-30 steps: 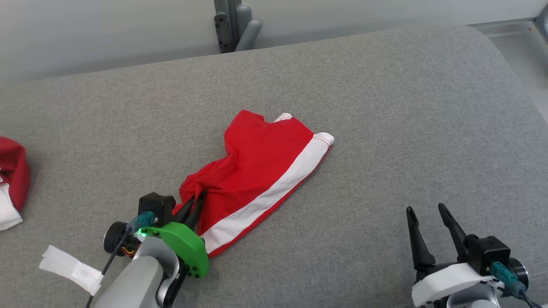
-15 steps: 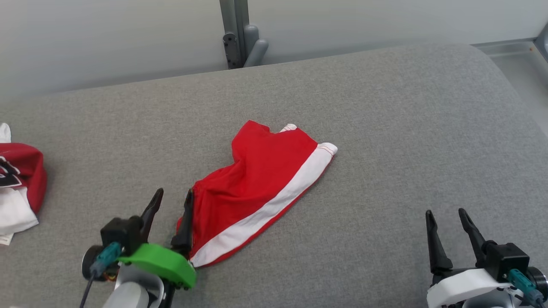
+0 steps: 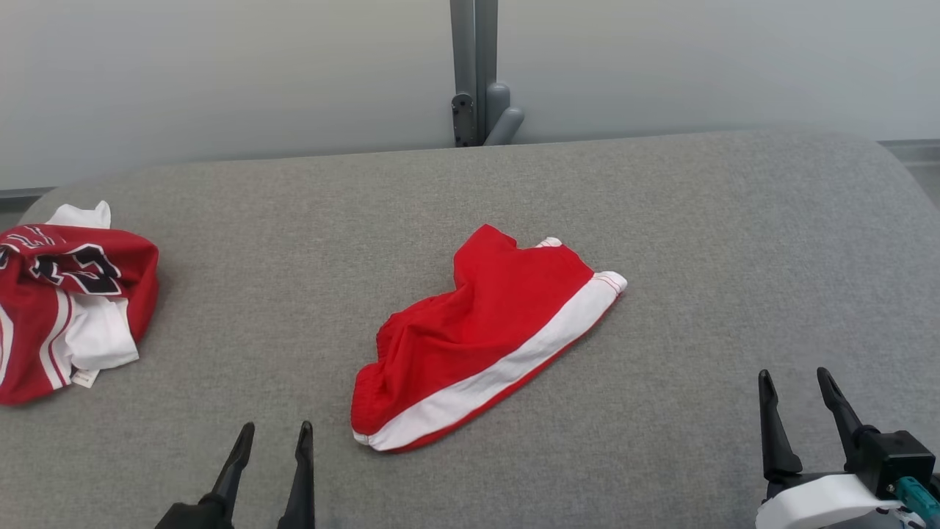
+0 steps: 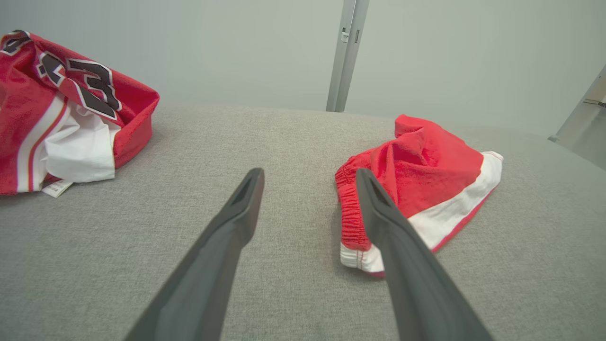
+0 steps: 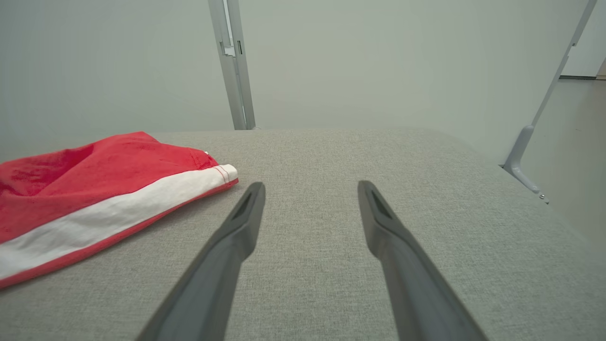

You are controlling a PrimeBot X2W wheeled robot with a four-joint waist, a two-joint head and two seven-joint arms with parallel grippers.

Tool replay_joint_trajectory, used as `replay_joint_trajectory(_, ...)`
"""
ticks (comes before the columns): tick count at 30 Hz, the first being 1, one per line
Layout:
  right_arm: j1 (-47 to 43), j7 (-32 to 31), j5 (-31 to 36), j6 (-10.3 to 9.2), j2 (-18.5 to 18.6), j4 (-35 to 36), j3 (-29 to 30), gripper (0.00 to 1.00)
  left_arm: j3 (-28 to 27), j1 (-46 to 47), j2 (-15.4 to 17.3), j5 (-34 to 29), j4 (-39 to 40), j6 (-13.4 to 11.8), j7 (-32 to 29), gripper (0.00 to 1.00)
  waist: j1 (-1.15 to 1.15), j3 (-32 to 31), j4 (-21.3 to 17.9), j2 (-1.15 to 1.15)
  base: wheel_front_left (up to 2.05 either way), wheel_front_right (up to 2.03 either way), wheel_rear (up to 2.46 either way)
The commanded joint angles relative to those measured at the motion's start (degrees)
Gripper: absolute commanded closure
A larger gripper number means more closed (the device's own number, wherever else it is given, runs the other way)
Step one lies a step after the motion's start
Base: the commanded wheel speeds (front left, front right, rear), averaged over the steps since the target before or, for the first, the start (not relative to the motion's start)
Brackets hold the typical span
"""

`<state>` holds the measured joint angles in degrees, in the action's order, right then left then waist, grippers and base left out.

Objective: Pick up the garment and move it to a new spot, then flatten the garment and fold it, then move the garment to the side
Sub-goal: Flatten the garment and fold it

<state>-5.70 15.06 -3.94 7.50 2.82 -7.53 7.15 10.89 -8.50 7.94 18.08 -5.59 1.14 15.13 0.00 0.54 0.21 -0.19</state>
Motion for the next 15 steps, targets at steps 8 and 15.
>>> replay_joint_trajectory(8,-1.22,0.17,0.74,-0.02,0.16,-1.67,-1.12,0.00,-6.78,-3.62,-3.01,-4.10,-2.31,3.46,0.02,0.00,0.00,-1.57,1.80,0.19,0.00,0.00,0.00)
replay_joint_trajectory(15,-1.56,0.17,-0.05,-0.02,0.17,-2.56,-2.64,0.00,-9.46,-1.93,-4.57,-5.51,-3.39,5.18,0.02,0.00,0.00,-1.49,1.58,0.19,0.00,0.00,0.00)
